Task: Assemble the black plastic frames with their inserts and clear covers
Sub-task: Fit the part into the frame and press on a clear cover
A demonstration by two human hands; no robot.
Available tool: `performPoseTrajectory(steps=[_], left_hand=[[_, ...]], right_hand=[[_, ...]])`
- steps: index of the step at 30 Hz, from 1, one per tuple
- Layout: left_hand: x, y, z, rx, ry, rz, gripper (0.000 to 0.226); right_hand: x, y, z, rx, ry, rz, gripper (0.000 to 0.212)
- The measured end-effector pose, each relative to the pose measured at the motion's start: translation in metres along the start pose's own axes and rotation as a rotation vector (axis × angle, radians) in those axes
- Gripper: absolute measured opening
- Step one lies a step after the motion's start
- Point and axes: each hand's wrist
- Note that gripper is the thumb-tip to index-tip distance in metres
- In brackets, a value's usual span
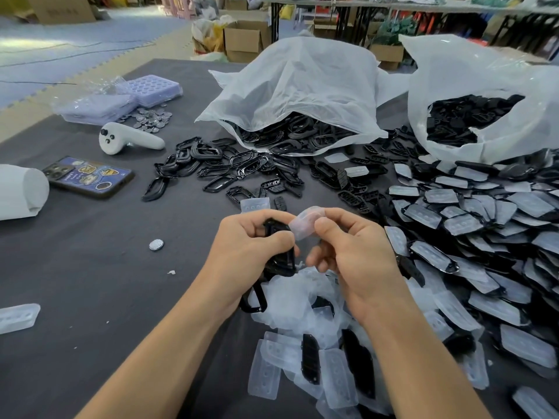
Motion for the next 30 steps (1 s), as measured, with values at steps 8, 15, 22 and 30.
performPoseTrajectory(steps=[8,15,22,30], left_hand=[[-0.0008,-0.0013,0.002,-0.027,-0.019,-0.05,0.011],[-0.002,-0.0007,0.003,0.035,-0.085,-0.034,0.013],[-0.0067,-0.0012,-0.0001,0.019,0.054,-0.056,0.03],[-0.0023,0.0001,-0.0011,0.019,0.017,0.016,0.016]], right_hand=[[0.0021,0.0034,-0.0053,-0.074,0.139,0.07,0.015],[-0.0005,0.0016,-0.0056,-0.114,0.359,0.07,0.018],[-0.0021,0.0016,-0.004,-0.037,0.212,0.088,0.02],[-0.0013,0.0013,-0.0032,-0.087,0.14,0.052,0.014]])
Point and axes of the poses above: each hand's wrist, its own y-axis away from the middle knuckle, its own x-axis out of the palm, z = x × y, and after that the axes turned 5 degrees about z, right-handed
